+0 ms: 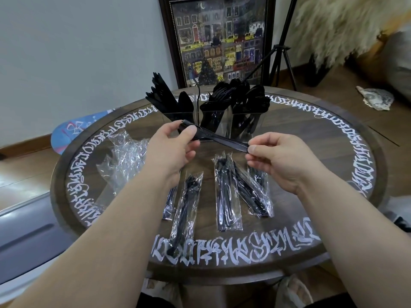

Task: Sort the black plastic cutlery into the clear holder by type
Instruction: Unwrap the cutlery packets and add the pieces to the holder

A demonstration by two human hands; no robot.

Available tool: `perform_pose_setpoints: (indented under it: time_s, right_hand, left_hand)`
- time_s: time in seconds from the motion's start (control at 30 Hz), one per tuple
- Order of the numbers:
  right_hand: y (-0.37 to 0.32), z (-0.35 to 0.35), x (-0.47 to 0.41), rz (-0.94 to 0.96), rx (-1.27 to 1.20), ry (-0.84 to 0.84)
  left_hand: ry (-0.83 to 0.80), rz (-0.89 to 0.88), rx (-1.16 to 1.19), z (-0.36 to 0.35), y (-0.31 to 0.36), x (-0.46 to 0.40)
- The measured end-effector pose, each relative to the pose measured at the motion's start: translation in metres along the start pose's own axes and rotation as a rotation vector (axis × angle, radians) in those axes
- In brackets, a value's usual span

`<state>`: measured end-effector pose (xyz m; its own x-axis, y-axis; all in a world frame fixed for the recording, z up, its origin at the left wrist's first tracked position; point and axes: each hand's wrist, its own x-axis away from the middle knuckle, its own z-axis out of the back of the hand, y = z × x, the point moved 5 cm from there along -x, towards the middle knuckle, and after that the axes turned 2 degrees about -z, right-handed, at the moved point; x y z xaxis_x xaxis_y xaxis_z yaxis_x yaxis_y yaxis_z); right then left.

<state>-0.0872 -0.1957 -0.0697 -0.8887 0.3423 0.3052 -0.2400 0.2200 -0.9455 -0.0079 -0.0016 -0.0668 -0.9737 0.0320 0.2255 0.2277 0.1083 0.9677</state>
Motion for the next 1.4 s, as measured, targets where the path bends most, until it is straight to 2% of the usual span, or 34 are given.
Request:
perform_pose_setpoints:
  time_s: [0.13,0.23,0.33,0.4,0.5,0.57,0.67,0.87,1.0,1.17,1.3,1.4]
  right_hand:
    - [0.002,-0.005,0.001,-0.056,0.056,-0.112]
    - [0.004,-0.007,0.002,-0.066,0.216,-0.191]
    - [0.003,-0.009,0.000,0.057,0.566,-0.187]
    - [-0.004,-0.014,0.002,0.182,0.696,-0.149]
    - [-0.024,-0.020,0.006,0.364,0.568,-0.045]
    - [-0.035,-0.024,0.011,0.446,0.473,-0.041]
    - [-0.040,-0.028,0.015,0.521,0.505,-0.056]
    - [-0.038,-0.025,0.013,0.482,0.472,-0.071]
    - [-0.037,-0.018,0.009,0.458,0.473,0.021]
    - [-0.039,-0.008,0.004,0.452,0.440,0.197]
    - [-0.044,-0.006,0.007,0.467,0.401,0.290]
    - [-0.047,-0.014,0.009,0.469,0.389,0.288]
  left_hand:
    - [0.026,-0.010,0.015,-0.003,-0.002,-0.003]
    - [0.028,-0.019,0.011,-0.007,0.001,-0.001]
    - [-0.005,-0.148,-0.078,-0.012,0.008,0.002]
    - [-0.046,-0.283,-0.152,-0.019,0.018,0.009]
    - [-0.138,-0.451,-0.274,-0.030,0.029,0.021]
    - [-0.191,-0.527,-0.348,-0.038,0.033,0.030]
    - [-0.220,-0.570,-0.413,-0.044,0.033,0.037]
    - [-0.159,-0.533,-0.441,-0.042,0.030,0.036]
    - [-0.164,-0.563,-0.412,-0.040,0.030,0.035]
    - [-0.095,-0.594,-0.424,-0.032,0.036,0.037]
    - [0.122,-0.697,-0.416,0.000,0.067,0.037]
    - [0.245,-0.772,-0.334,0.025,0.099,0.034]
